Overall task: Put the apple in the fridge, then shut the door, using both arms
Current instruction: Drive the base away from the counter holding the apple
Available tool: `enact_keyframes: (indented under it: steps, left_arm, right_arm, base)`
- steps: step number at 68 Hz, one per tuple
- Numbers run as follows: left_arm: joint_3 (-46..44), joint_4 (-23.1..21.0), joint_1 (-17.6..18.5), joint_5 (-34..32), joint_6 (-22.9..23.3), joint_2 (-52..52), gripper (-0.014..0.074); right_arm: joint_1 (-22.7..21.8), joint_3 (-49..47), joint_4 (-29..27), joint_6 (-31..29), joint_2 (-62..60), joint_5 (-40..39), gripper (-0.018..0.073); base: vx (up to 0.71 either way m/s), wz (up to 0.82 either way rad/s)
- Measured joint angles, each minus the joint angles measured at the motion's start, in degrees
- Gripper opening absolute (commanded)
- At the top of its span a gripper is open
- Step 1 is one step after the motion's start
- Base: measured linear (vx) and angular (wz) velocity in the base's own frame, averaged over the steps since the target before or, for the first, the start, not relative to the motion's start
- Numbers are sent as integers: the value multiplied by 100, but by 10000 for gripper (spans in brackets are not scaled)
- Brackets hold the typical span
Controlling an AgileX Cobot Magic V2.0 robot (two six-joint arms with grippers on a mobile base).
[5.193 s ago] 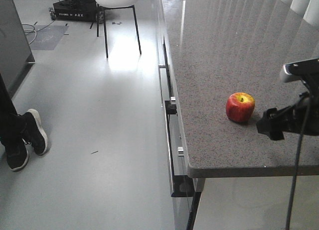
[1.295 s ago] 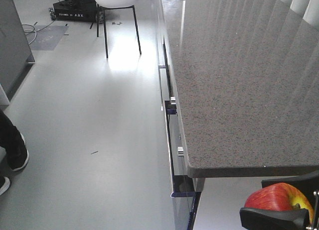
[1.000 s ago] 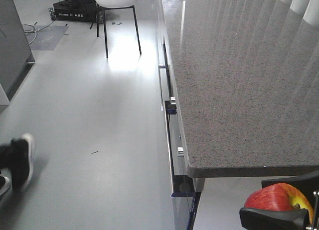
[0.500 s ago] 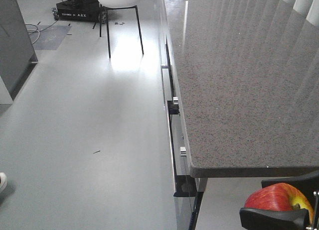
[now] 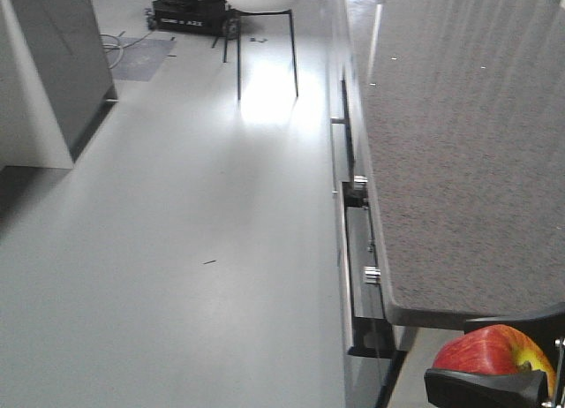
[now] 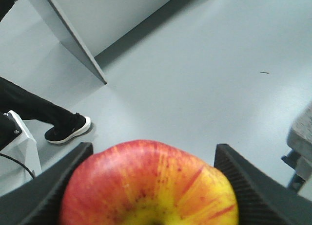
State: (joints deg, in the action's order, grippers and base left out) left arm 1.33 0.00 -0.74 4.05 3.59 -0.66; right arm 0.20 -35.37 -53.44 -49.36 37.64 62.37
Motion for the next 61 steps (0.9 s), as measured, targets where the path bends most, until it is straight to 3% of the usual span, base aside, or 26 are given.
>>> enact_keyframes:
  steps: [61]
  left_arm:
    - [0, 0, 0, 0, 0, 0, -6]
  right_arm:
    - [0, 0, -8, 0, -39, 0, 207]
  base:
    - [0, 39]
